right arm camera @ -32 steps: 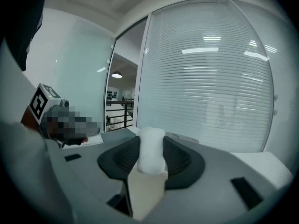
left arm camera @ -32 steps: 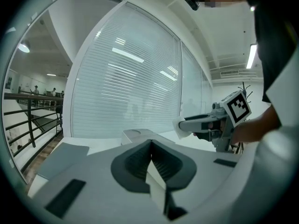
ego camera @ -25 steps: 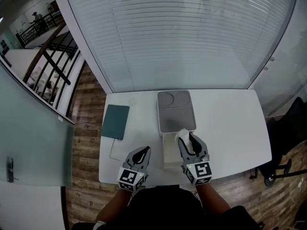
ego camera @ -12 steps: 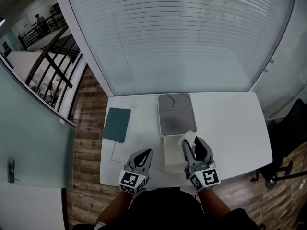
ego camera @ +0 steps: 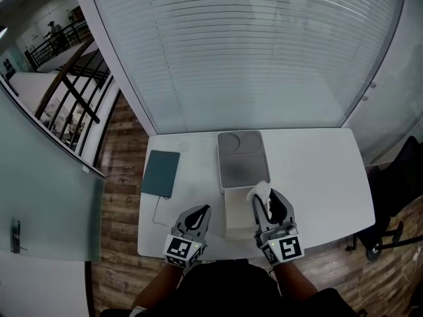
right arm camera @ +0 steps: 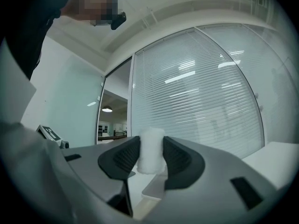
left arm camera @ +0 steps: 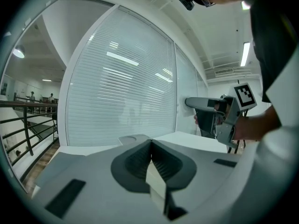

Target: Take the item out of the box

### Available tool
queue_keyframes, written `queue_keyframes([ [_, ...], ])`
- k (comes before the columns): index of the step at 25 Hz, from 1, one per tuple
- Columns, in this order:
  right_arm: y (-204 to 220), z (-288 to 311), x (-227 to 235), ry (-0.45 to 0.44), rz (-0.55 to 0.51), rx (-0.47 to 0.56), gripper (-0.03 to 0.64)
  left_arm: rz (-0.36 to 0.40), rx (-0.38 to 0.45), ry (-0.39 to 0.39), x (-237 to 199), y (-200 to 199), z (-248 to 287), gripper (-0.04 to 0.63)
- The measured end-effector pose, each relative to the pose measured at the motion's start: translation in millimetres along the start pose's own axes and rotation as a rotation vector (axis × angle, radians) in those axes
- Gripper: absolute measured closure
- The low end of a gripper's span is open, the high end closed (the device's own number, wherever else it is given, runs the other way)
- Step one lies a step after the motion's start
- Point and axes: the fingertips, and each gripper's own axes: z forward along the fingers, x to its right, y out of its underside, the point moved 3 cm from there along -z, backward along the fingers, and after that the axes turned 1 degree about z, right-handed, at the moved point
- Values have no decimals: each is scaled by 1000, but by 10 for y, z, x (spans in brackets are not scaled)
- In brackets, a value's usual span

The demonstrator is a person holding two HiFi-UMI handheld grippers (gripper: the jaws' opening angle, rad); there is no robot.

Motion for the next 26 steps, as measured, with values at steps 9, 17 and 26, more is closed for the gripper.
queue_keyframes([
  [9,-45,19,-53,-17,-54,-8,457,-11,12,-7,18,-43,-4,583],
  [17,-46,24,-4,6,-44,-17,457,-4,18,-9,23,-89,52,583],
  [26,44,24,-5,10,-50,-45,457,-7,21,-7,-23,-78,85,584],
])
